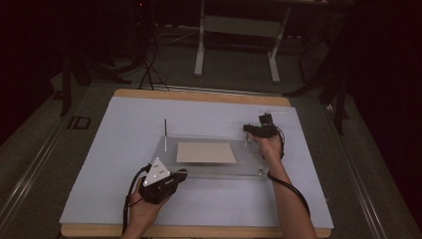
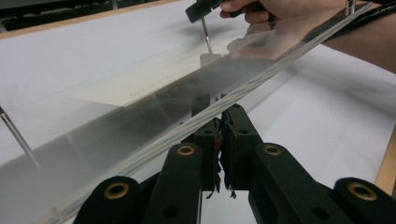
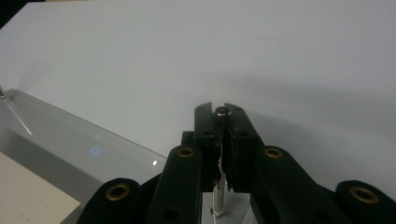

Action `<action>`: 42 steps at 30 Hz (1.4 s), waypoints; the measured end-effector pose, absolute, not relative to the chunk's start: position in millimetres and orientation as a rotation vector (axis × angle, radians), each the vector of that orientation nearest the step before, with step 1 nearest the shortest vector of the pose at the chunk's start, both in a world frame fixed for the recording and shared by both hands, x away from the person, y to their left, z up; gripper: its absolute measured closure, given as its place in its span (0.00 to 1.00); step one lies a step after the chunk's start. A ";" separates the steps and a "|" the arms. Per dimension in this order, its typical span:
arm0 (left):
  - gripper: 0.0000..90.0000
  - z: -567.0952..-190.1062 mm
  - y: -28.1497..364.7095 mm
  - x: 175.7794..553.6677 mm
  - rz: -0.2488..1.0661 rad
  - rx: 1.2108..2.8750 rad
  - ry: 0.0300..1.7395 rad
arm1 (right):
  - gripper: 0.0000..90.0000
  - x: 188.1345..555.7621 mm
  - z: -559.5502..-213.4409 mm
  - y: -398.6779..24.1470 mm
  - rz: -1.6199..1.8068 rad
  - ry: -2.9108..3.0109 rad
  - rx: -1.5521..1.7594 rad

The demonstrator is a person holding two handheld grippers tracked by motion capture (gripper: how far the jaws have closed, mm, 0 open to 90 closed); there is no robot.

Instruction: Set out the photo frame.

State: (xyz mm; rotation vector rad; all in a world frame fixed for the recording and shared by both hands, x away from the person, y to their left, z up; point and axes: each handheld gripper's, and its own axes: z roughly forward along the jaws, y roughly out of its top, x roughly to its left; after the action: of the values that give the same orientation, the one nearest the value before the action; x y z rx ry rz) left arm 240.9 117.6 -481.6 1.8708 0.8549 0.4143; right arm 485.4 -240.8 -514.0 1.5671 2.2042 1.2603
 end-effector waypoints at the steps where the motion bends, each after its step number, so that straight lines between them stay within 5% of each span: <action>1: 0.94 -480.8 117.4 241.4 0.418 1.873 0.852 | 0.94 485.6 -514.1 -241.0 1.261 2.205 1.568; 21: 0.94 -469.3 114.4 250.3 0.411 1.880 0.831 | 0.69 482.5 -509.2 -242.0 1.194 2.174 1.549; 42: 0.94 -459.1 111.4 261.0 0.398 1.879 0.836 | 0.62 469.7 -484.8 -239.8 1.194 2.197 1.402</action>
State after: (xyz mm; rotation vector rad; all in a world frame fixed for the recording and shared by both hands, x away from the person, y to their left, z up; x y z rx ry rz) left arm 261.0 111.4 -459.1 1.8788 0.8363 0.3976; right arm 469.7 -239.8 -484.8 1.4019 2.1974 1.1937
